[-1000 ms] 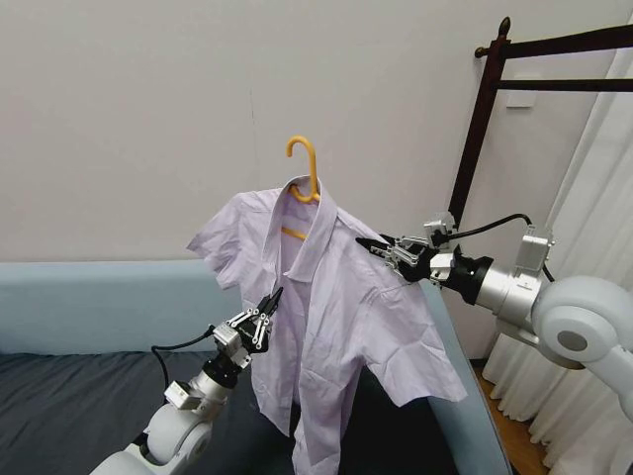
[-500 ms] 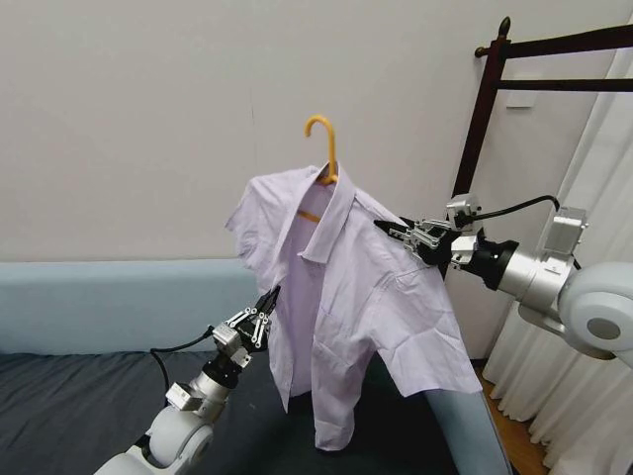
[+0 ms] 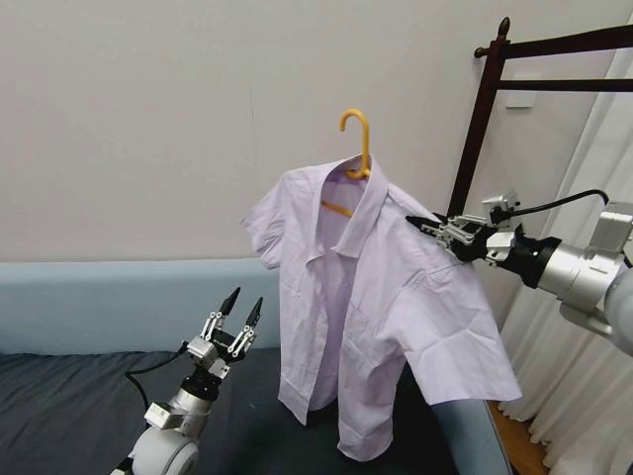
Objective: Pick up the clothes from the sofa and hang them on the clothes hanger.
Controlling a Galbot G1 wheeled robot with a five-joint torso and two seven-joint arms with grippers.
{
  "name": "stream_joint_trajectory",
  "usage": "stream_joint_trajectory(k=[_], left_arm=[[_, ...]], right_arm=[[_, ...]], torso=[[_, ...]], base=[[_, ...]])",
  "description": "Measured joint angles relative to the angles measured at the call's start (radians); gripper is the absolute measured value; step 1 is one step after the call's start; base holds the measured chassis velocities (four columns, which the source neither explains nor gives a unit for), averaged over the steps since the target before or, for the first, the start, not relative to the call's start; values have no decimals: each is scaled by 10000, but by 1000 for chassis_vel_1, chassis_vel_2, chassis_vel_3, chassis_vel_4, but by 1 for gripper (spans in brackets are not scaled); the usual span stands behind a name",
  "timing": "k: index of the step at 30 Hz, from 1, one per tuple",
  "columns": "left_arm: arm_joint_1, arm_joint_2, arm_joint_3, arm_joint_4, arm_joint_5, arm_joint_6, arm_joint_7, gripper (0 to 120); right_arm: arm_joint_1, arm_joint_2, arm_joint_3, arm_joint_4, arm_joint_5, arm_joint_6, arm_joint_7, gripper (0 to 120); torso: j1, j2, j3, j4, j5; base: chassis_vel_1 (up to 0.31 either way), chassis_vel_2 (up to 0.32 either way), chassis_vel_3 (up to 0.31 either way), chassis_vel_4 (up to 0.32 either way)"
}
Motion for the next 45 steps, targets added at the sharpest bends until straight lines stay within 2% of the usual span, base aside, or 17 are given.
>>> stream_joint_trajectory(k=[1, 2, 5, 6, 8, 10, 19, 27, 30, 31, 36, 39, 40, 43, 45], left_arm=[[0, 0, 0, 0, 0, 0, 0, 70], [98, -106, -58, 85, -1, 53, -162, 78], [430, -564, -149, 254, 49, 146, -401, 91], [430, -564, -149, 254, 49, 146, -401, 91], [674, -754, -187, 235, 151, 150, -485, 98], [834, -746, -215, 210, 166, 132, -515, 100], [1026, -642, -421, 242, 182, 0, -700, 100], [1322, -713, -735, 188, 186, -195, -739, 100], [1308, -691, -752, 180, 183, -197, -749, 100], [1253, -729, -754, 104, 186, -184, -772, 100], [1329, -746, -793, 21, 215, -171, -779, 100], [1382, -639, -948, 80, 203, -171, -790, 100], [1382, -639, -948, 80, 203, -171, -790, 100], [1366, -578, -1014, 211, 194, -168, -804, 100], [1362, -602, -1013, 218, 196, -161, -806, 100]], right_arm=[[0, 0, 0, 0, 0, 0, 0, 7], [-117, -176, 483, 41, 139, -231, 357, 7], [-370, -428, 1623, 368, 469, -1070, 1917, 7], [-370, -428, 1623, 368, 469, -1070, 1917, 7], [-510, -519, 2197, 626, 804, -1657, 3554, 7], [-623, -528, 2627, 750, 882, -2172, 4538, 7], [-714, -521, 3895, 633, 747, -3534, 5520, 7], [-883, -352, 4666, 437, -176, -3792, 5741, 7], [-868, -343, 4499, 281, -697, -3791, 5626, 7], [-773, -96, 3804, -26, -1577, -3784, 5479, 7], [-500, 521, 2810, -902, -2995, -3446, 5093, 7], [-147, 926, 2132, -1852, -3958, -2614, 4761, 7], [-147, 926, 2132, -1852, -3958, -2614, 4761, 7], [471, 1431, 1209, -3050, -4717, -1440, 4619, 7], [754, 1592, 877, -3380, -4858, -1203, 4616, 7]], torso=[[0, 0, 0, 0, 0], [0, 0, 1, -1, -1], [0, 0, 0, -2, -1], [0, 0, 0, -2, -1], [0, 0, 0, -1, -3], [0, 0, 0, -2, -1], [0, 0, 1, -1, -1], [0, 0, 1, -1, -2], [-1, 0, 0, -2, -3], [0, 1, 0, -2, -3], [0, -1, 2, -1, 1], [0, 0, 1, 0, -1], [0, 0, 1, 0, -1], [1, -1, 2, -1, 1], [1, -1, 3, 0, 1]], base=[[0, 0, 0, 0], [0, 0, 0, 0], [0, 0, 0, 0], [0, 0, 0, 0], [0, 0, 0, 0], [0, 0, 0, 0], [0, 0, 0, 0], [0, 0, 0, 0], [0, 0, 0, 0], [0, 0, 0, 0], [0, 0, 0, 0], [0, 0, 0, 0], [0, 0, 0, 0], [0, 0, 0, 0], [0, 0, 0, 0]])
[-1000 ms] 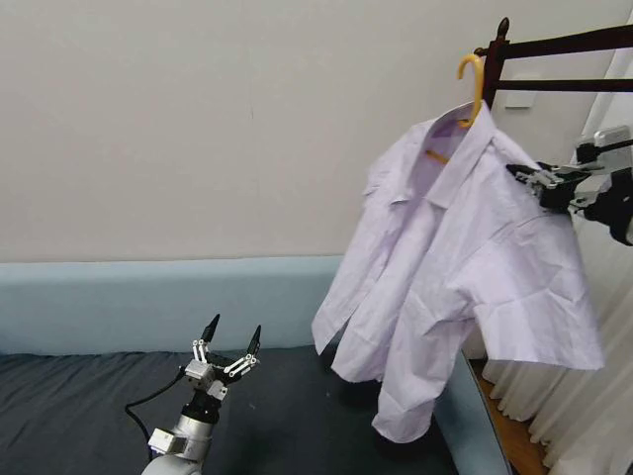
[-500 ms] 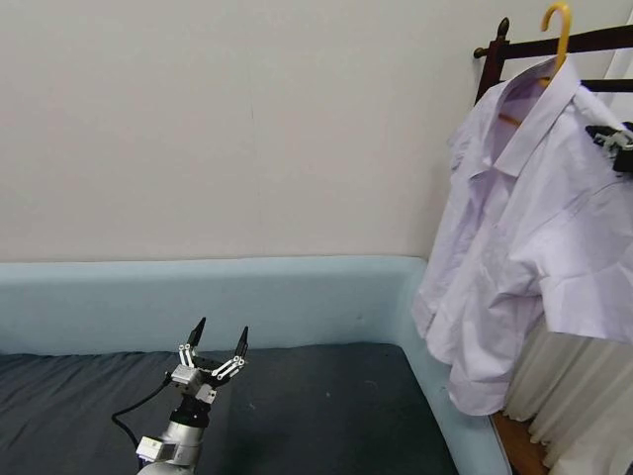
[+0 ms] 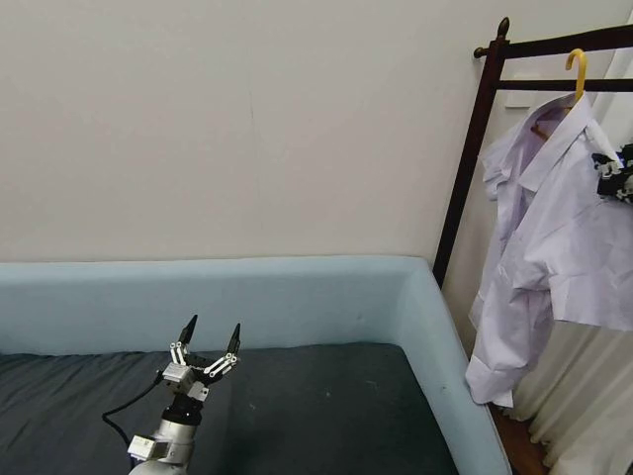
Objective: Pick up the clothes from the sofa and hang them on the clothes hanger.
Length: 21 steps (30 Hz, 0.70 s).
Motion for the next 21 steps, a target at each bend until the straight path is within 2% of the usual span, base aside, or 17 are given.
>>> stream_joint_trajectory(k=[3, 6, 7, 12, 18, 21], left_arm=[[0, -97, 37, -30, 63, 40, -1, 100], [0, -114, 44, -39, 82, 48, 0, 100], [-5, -158, 52, -40, 127, 62, 0, 100], [37, -216, 46, -25, 168, 70, -5, 100], [133, -228, -30, -25, 170, 70, -21, 100], [180, -242, -75, -26, 171, 64, -25, 100]], right_arm=[[818, 339, -794, -525, -51, 160, 16, 7], [1055, 406, -1029, -618, -51, 167, 40, 7], [1768, 556, -1645, -903, -13, 167, 144, 7], [3163, 938, -2799, -1904, 20, 164, 395, 7], [3677, 1177, -3345, -2565, 59, 169, 720, 7], [4053, 1303, -3640, -2923, 547, 147, 1088, 7]], torso=[[0, 1, 0, -2, 0], [0, 1, 0, -1, -1], [0, 0, 0, 0, -3], [0, 0, -1, 1, -5], [0, 0, -1, 0, -1], [0, 0, -1, -2, -2]], base=[[0, 0, 0, 0], [0, 0, 0, 0], [0, 0, 0, 0], [0, 0, 0, 0], [0, 0, 0, 0], [0, 0, 0, 0]])
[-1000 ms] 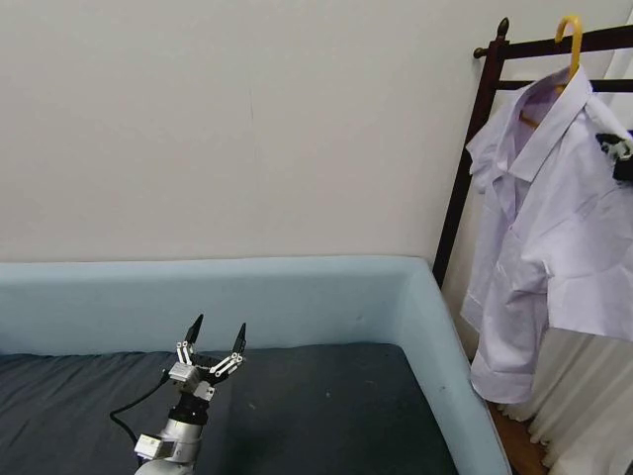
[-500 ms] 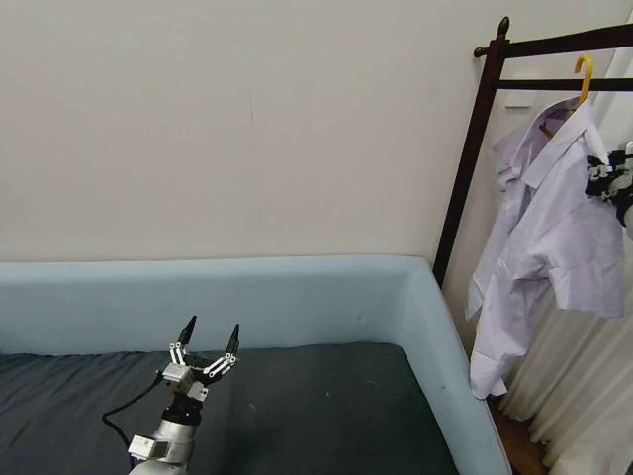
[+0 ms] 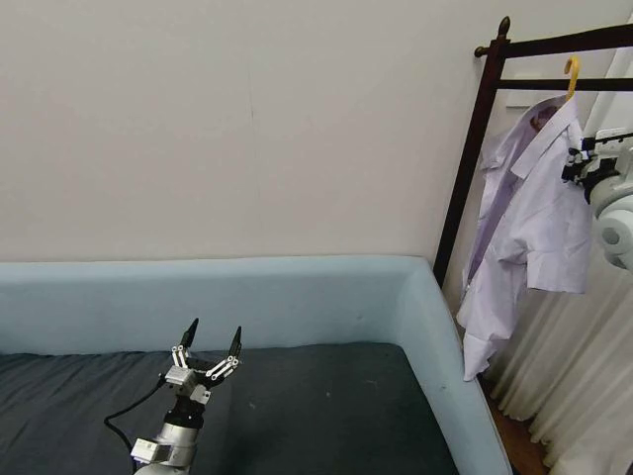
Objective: Pick up the clothes from the sofa and hang them on the clothes hanger.
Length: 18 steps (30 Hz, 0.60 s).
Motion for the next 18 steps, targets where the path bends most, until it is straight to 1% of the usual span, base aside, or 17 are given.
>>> stream_joint_trajectory(k=[9, 15, 16, 18], left_arm=[[187, -190, -109, -128, 97, -41, 0, 100], [346, -243, -263, -249, 97, -44, 7, 100], [377, -244, -296, -282, 96, -44, 9, 100], [416, -243, -343, -315, 97, -45, 12, 100]], right_arm=[[938, 327, -703, -869, 368, 181, 145, 7], [1049, 436, -830, -1095, 505, 55, 174, 7], [1036, 457, -834, -1106, 550, 8, 201, 9], [876, 462, -763, -1051, 612, -18, 237, 17]], torso=[[0, 0, 0, 3, -1], [0, 0, 0, 2, -1], [0, 0, 0, 3, -1], [0, 1, -1, -1, -2]], base=[[0, 0, 0, 0], [0, 0, 0, 0], [0, 0, 0, 0], [0, 0, 0, 0]])
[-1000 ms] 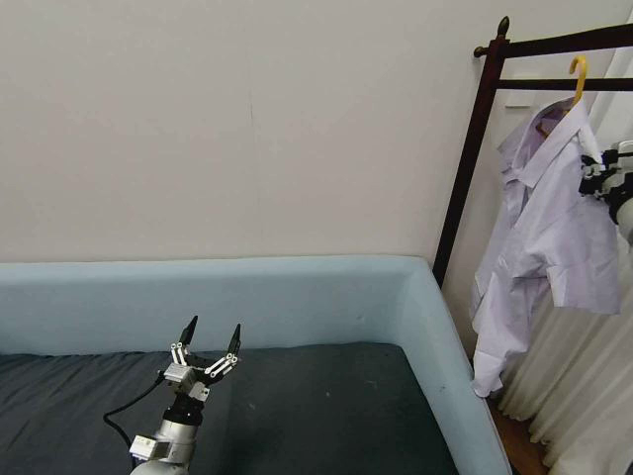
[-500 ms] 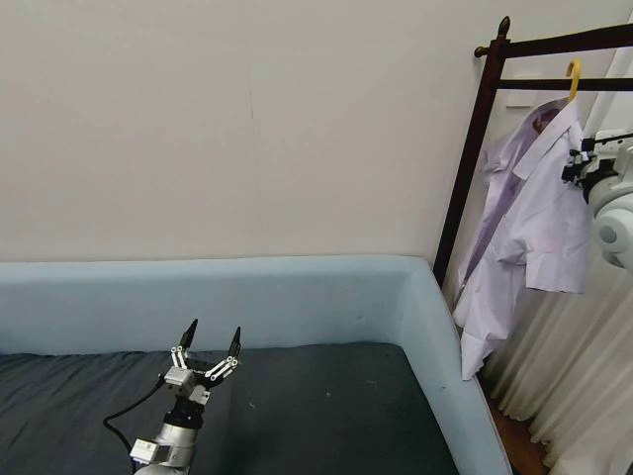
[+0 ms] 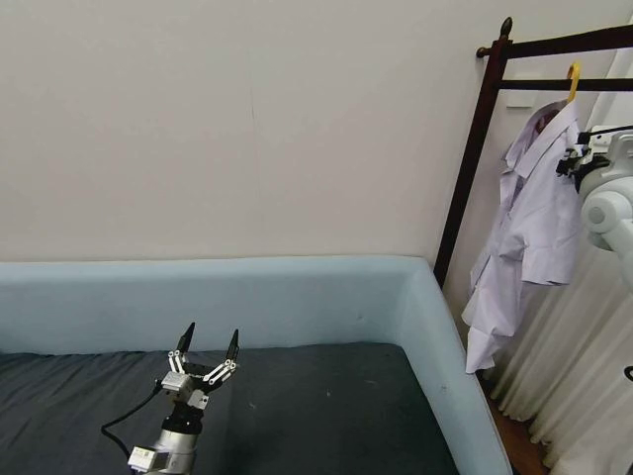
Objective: Pick up the clothes from the sofa and hang them on the clothes hanger.
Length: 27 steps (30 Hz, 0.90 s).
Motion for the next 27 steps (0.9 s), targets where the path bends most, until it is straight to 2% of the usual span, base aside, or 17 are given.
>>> stream_joint_trajectory(k=[1, 2, 5, 6, 10, 11, 13, 14, 15, 17, 19, 20, 21, 22, 24, 25, 27], left_arm=[[24, 5, -24, -11, 8, 0, 4, 100], [24, 5, -24, -11, 8, 0, 4, 100], [91, -34, -108, -25, 43, 0, 7, 100], [91, -34, -108, -25, 43, 0, 7, 100], [184, -196, -290, -63, 83, 8, -102, 100], [184, -196, -290, -63, 83, 8, -102, 100], [362, -379, -506, -318, -35, 154, -234, 100], [562, -491, -605, -608, -239, 428, -415, 100], [562, -491, -605, -608, -239, 428, -415, 100], [1011, -632, -587, -1361, -694, 1378, -1342, 100], [1378, -827, -442, -1935, -537, 2123, -2273, 100], [1378, -827, -442, -1935, -537, 2123, -2273, 100], [1552, -985, -397, -2078, -138, 2213, -2532, 100], [1675, -1153, -396, -2125, 300, 2173, -2566, 100], [1865, -1625, -558, -2018, 1405, 1768, -2356, 100], [1865, -1625, -558, -2018, 1405, 1768, -2356, 100], [2156, -2235, -664, -1805, 2141, 1273, -2288, 100]], right_arm=[[-151, -21, 90, 109, 10, 6, -4, 22], [-151, -21, 90, 109, 10, 6, -4, 22], [-1006, -311, 544, 959, -79, 417, -173, 36], [-1006, -311, 544, 959, -79, 417, -173, 36], [-2229, -773, 1313, 2331, -439, 1824, -518, 53], [-2229, -773, 1313, 2331, -439, 1824, -518, 53], [-3193, -928, 2095, 3021, -399, 2792, -1019, 63], [-4112, -1035, 2792, 3511, -312, 3353, -1761, 68], [-4112, -1035, 2792, 3511, -312, 3353, -1761, 68], [-5846, -1051, 4036, 4223, -411, 4235, -3014, 79], [-7644, -707, 4968, 4762, -944, 4914, -3788, 87], [-7644, -707, 4968, 4762, -944, 4914, -3788, 87], [-8697, -358, 5311, 5009, -1349, 5302, -4073, 93], [-9500, -18, 5484, 5207, -1708, 5623, -4194, 96], [-10830, 689, 5695, 5576, -2470, 6075, -4293, 99], [-10830, 689, 5695, 5576, -2470, 6075, -4293, 99], [-12088, 1755, 5718, 5792, -3569, 6494, -4460, 100]], torso=[[0, -1, 1, 0, 2], [0, -1, 1, 0, 2], [0, -1, 1, 2, 2], [0, -1, 1, 2, 2], [-2, 0, 0, -1, 0], [-2, 0, 0, -1, 0], [-1, 0, -1, 4, -2], [-1, 0, 0, 4, -1], [-1, 0, 0, 4, -1], [-2, 1, -2, 0, 2], [-3, 3, -3, 0, -3], [-3, 3, -3, 0, -3], [-3, 3, -2, 1, -1], [-3, 2, 0, 0, 10], [-2, 2, -1, 3, 5], [-2, 2, -1, 3, 5], [-2, 2, -1, -1, 0]], base=[[0, 0, 0, 0], [0, 0, 0, 0], [0, 0, 0, 0], [0, 0, 0, 0], [0, 0, 0, 0], [0, 0, 0, 0], [0, 0, 0, 0], [0, 0, 0, 0], [0, 0, 0, 0], [0, 0, 0, 0], [0, 0, 0, 0], [0, 0, 0, 0], [0, 0, 0, 0], [0, 0, 0, 0], [0, 0, 0, 0], [0, 0, 0, 0], [0, 0, 0, 0]])
